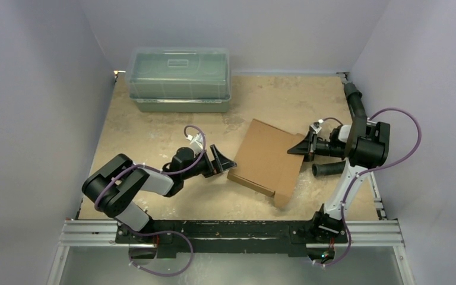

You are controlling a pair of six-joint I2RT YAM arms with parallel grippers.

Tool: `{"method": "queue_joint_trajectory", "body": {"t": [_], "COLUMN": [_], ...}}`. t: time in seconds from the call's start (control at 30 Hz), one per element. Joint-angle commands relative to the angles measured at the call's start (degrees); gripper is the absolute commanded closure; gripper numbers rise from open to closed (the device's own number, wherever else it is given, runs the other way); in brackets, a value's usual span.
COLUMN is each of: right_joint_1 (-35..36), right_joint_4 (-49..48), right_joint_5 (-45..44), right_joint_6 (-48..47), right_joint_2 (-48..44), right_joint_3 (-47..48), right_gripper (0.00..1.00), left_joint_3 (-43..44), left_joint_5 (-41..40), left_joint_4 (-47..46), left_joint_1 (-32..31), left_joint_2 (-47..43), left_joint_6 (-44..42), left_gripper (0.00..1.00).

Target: Fold the paper box

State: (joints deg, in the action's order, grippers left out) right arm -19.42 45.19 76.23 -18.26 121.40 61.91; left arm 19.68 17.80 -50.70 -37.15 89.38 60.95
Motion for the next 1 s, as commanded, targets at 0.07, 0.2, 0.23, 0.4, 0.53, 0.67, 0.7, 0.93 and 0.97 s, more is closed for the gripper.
{"method": "queue_joint_trajectory", "body": {"t": [0.07, 0.2, 0.23, 0.4, 0.53, 0.67, 0.7, 0.93, 0.97], "right_joint_1": [-0.82, -0.81, -0.87, -0.86, -0.95, -1.06, -1.01, -1.07, -1.07], "right_joint_4": [2.97, 2.97, 3.10, 3.83, 4.11, 5.17, 5.53, 6.74, 6.83], "right_joint_5": [-3.37, -3.45, -3.42, -3.28, -3.19, -2.83, -2.64, -2.31, -2.24], "right_joint_6": [-6.96, -7.02, -7.11, -7.89, -8.19, -9.28, -9.76, -11.12, -11.10], "right_joint_2": [1.84, 2.05, 2.07, 2.36, 2.64, 3.38, 3.57, 3.71, 3.74], "right_joint_3": [1.28, 1.28, 1.28, 1.46, 1.55, 1.87, 2.04, 2.34, 2.34], "right_gripper": [0.67, 0.67, 0.67, 0.69, 0.69, 0.69, 0.69, 0.69, 0.69], "left_joint_3": [1.89, 2.47, 2.73, 3.21, 2.89, 2.85, 2.95, 3.07, 2.95], "left_joint_5": [1.43, 2.35, 2.59, 4.35, 4.82, 5.06, 5.23, 5.43, 5.25], "left_joint_4": [-3.78, -4.71, -4.92, -9.86, -12.66, -14.99, -15.77, -23.31, -24.42], "left_joint_1": [-0.38, -0.58, -0.56, -0.73, -1.02, -1.37, -1.57, -3.37, -3.68], "left_joint_2": [2.69, 3.71, 4.08, 7.19, 9.17, 10.77, 11.21, 15.88, 16.50], "left_joint_6": [0.90, 1.26, 1.24, 3.34, 5.03, 6.75, 7.27, 11.54, 12.17], "left_gripper": [0.02, 0.02, 0.02, 0.02, 0.03, 0.03, 0.03, 0.04, 0.04]}}
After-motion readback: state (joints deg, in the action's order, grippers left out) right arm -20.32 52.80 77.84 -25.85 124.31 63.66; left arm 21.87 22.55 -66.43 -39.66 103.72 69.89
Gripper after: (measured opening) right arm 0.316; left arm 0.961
